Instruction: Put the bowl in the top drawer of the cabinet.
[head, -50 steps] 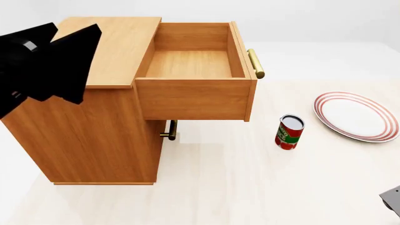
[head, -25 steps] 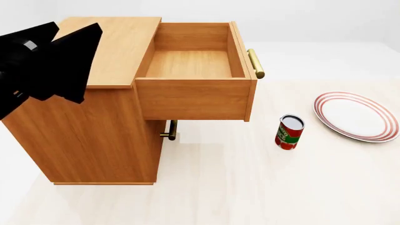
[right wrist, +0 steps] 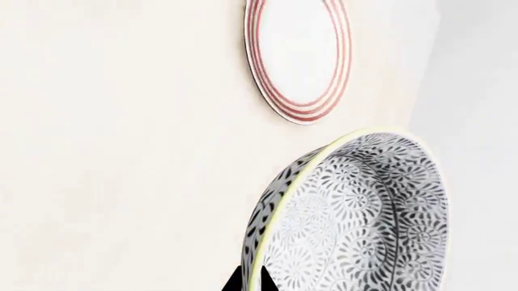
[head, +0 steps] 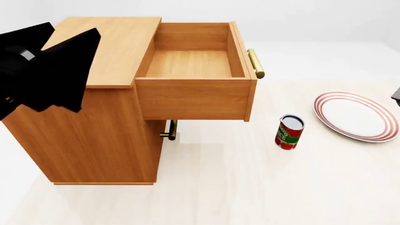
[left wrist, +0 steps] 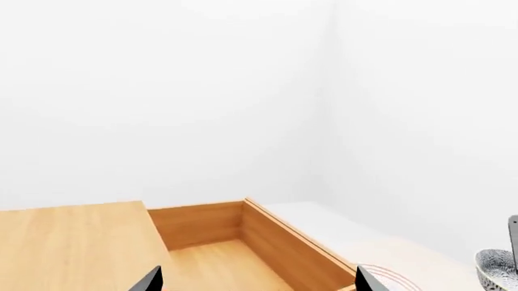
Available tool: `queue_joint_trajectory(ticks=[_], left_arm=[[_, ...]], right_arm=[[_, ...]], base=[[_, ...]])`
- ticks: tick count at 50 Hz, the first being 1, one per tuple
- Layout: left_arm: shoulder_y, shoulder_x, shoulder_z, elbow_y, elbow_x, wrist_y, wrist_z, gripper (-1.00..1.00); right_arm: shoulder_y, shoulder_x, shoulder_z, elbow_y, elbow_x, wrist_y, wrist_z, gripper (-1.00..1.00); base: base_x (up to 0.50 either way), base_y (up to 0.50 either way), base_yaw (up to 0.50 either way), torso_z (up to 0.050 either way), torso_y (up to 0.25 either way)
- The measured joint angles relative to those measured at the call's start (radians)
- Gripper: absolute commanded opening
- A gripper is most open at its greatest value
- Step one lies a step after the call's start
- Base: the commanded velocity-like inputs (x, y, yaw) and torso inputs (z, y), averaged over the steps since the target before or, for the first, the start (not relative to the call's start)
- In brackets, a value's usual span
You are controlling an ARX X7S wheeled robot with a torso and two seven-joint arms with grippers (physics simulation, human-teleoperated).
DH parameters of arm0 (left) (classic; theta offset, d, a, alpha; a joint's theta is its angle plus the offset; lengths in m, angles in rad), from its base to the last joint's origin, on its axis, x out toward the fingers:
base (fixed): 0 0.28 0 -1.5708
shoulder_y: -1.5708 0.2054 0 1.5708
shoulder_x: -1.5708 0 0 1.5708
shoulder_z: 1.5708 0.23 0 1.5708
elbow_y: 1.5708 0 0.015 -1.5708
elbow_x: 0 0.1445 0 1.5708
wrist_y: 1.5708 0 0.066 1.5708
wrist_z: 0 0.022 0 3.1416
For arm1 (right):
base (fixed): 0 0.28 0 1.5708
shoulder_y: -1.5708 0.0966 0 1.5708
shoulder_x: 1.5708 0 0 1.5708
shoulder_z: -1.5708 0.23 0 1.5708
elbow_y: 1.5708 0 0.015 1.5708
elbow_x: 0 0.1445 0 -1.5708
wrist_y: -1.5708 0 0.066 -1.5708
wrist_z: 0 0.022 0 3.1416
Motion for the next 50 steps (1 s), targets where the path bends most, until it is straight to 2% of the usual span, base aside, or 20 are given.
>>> queue_joint_trajectory(ticks=[11,20,29,34,41,50], left_arm=[[-0.018,-0.047,0.011,0.014,-0.018,0.011,-0.037,1.0],[-0.02,-0.08,0.018,0.024,-0.038,0.021,-0.067,1.0],[-0.02,-0.1,0.024,0.025,-0.037,0.023,-0.077,1.0],[-0.021,-0.11,0.029,0.026,-0.035,0.022,-0.081,1.0],[-0.021,-0.135,0.046,0.026,-0.042,0.024,-0.103,1.0],[-0.032,-0.187,0.08,0.017,-0.075,0.033,-0.151,1.0]], right_arm=[[0.037,-0.203,-0.002,0.216,-0.296,-0.229,-0.401,-1.0],[-0.008,-0.415,0.04,0.585,-0.418,-0.552,-0.596,-1.0],[-0.076,-0.658,0.093,1.073,-0.48,-0.923,-0.738,-1.0],[-0.101,-0.763,0.13,1.26,-0.514,-1.073,-0.793,-1.0],[-0.126,-0.87,0.217,1.406,-0.572,-1.212,-0.85,-1.0],[-0.157,-0.968,0.36,1.491,-0.656,-1.316,-0.885,-1.0]], base=[[0.0,0.0,0.0,0.0,0.001],[0.0,0.0,0.0,0.0,0.0],[0.0,0.0,0.0,0.0,0.001],[0.0,0.0,0.0,0.0,0.0],[0.0,0.0,0.0,0.0,0.0],[0.0,0.0,0.0,0.0,0.0]])
